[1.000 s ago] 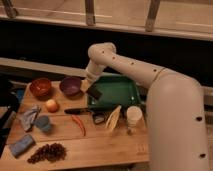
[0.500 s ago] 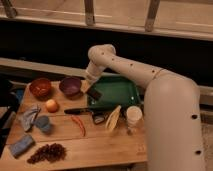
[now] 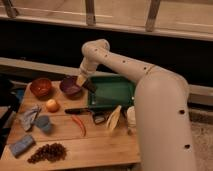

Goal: Wipe purple bowl with eraser

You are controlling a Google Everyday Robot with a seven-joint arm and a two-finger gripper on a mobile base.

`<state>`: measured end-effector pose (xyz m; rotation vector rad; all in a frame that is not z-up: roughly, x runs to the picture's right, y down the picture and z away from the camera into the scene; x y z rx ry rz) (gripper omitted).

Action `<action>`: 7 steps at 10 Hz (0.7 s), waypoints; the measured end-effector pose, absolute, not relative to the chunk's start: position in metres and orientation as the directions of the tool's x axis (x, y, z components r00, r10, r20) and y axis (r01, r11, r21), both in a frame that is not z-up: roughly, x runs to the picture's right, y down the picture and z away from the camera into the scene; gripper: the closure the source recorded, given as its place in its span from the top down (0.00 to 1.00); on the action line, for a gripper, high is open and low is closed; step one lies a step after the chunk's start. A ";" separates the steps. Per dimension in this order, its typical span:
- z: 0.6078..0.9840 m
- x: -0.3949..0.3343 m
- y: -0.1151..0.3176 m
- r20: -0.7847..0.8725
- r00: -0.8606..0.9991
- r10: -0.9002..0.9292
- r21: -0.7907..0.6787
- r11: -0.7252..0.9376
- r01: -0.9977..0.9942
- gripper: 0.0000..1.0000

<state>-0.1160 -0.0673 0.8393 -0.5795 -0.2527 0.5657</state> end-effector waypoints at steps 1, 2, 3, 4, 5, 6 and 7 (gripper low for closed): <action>0.840 -0.118 -0.077 0.088 0.817 0.569 -0.563 0.705 -0.431 0.00; 0.840 -0.120 -0.082 0.100 0.813 0.573 -0.557 0.710 -0.432 0.00; 0.844 -0.128 -0.088 0.134 0.795 0.591 -0.561 0.707 -0.431 0.00; 0.848 -0.133 -0.091 0.154 0.783 0.603 -0.569 0.702 -0.429 0.00; 0.851 -0.145 -0.094 0.173 0.778 0.603 -0.578 0.702 -0.416 0.00; 0.854 -0.160 -0.097 0.193 0.779 0.597 -0.585 0.707 -0.397 0.00; 0.856 -0.175 -0.100 0.214 0.779 0.589 -0.591 0.713 -0.377 0.00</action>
